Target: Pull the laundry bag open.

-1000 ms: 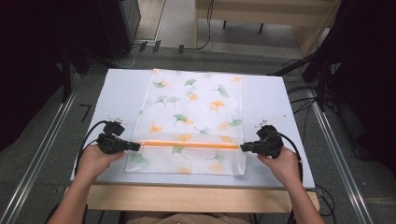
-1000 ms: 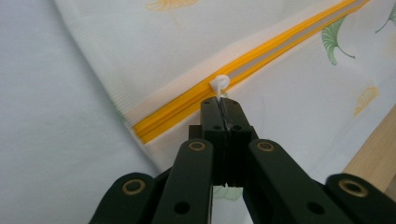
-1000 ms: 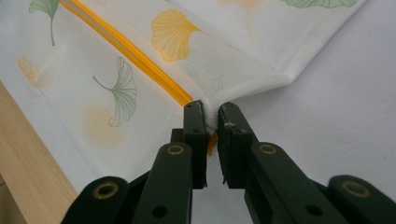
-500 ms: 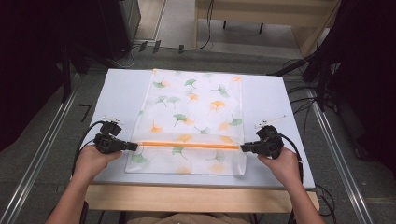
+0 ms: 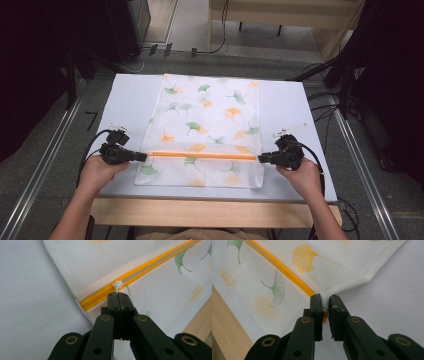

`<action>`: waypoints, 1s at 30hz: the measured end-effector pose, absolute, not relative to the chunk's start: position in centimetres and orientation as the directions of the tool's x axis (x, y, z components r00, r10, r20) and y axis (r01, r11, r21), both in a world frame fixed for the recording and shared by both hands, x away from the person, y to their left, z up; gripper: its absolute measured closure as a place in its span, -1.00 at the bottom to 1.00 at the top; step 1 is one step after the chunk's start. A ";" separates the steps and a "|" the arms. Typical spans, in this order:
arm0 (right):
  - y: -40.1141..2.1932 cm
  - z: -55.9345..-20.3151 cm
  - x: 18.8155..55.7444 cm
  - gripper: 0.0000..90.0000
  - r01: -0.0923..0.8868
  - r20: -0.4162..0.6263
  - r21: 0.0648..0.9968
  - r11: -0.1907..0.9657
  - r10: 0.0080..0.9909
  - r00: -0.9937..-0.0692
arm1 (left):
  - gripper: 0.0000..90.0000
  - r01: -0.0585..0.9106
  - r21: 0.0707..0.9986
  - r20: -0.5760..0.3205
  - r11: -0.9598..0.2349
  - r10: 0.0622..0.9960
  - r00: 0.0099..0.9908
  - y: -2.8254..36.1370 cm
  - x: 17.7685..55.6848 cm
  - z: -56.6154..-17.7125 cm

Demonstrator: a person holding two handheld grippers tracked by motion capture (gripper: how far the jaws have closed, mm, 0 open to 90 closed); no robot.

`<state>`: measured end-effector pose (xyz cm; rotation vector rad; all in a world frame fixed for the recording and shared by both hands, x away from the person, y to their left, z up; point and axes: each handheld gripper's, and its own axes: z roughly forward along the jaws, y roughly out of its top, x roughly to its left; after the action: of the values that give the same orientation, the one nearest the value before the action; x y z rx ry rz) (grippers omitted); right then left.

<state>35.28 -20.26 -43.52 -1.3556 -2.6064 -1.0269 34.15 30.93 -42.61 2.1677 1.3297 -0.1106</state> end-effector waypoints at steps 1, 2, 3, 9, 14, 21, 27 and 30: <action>-20.3 -43.5 35.3 0.87 0.740 0.313 0.539 0.403 0.719 -0.620 | 1.00 0.839 0.436 -0.359 -0.326 0.792 0.494 30.9 34.1 -42.6; -20.3 -43.5 35.3 0.87 0.742 0.313 0.537 0.402 0.721 -0.618 | 1.00 0.840 0.437 -0.364 -0.321 0.791 0.491 31.0 34.1 -42.6; -20.3 -43.5 35.3 0.88 0.741 0.314 0.537 0.402 0.721 -0.618 | 1.00 0.842 0.436 -0.363 -0.318 0.794 0.488 31.0 34.1 -42.6; -20.3 -43.5 35.4 0.87 0.743 0.314 0.537 0.400 0.722 -0.616 | 1.00 0.845 0.435 -0.364 -0.311 0.798 0.481 31.6 34.0 -42.7; -20.3 -43.5 35.5 0.87 0.743 0.311 0.534 0.403 0.723 -0.616 | 1.00 0.855 0.433 -0.367 -0.286 0.810 0.457 32.3 34.0 -42.8; -20.5 -43.5 35.7 0.87 0.748 0.318 0.530 0.401 0.724 -0.613 | 1.00 0.868 0.422 -0.364 -0.262 0.828 0.427 33.5 33.9 -43.0; -20.4 -43.6 35.8 0.87 0.749 0.316 0.526 0.402 0.725 -0.612 | 1.00 0.868 0.412 -0.349 -0.277 0.832 0.431 33.5 33.8 -43.1; -20.4 -43.6 35.8 0.87 0.751 0.315 0.524 0.402 0.728 -0.609 | 1.00 0.868 0.411 -0.353 -0.280 0.828 0.435 33.6 33.8 -43.0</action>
<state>35.78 -20.44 -43.61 -1.3724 -2.5995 -1.0011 33.83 33.62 -43.03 2.1425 1.4222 -0.0936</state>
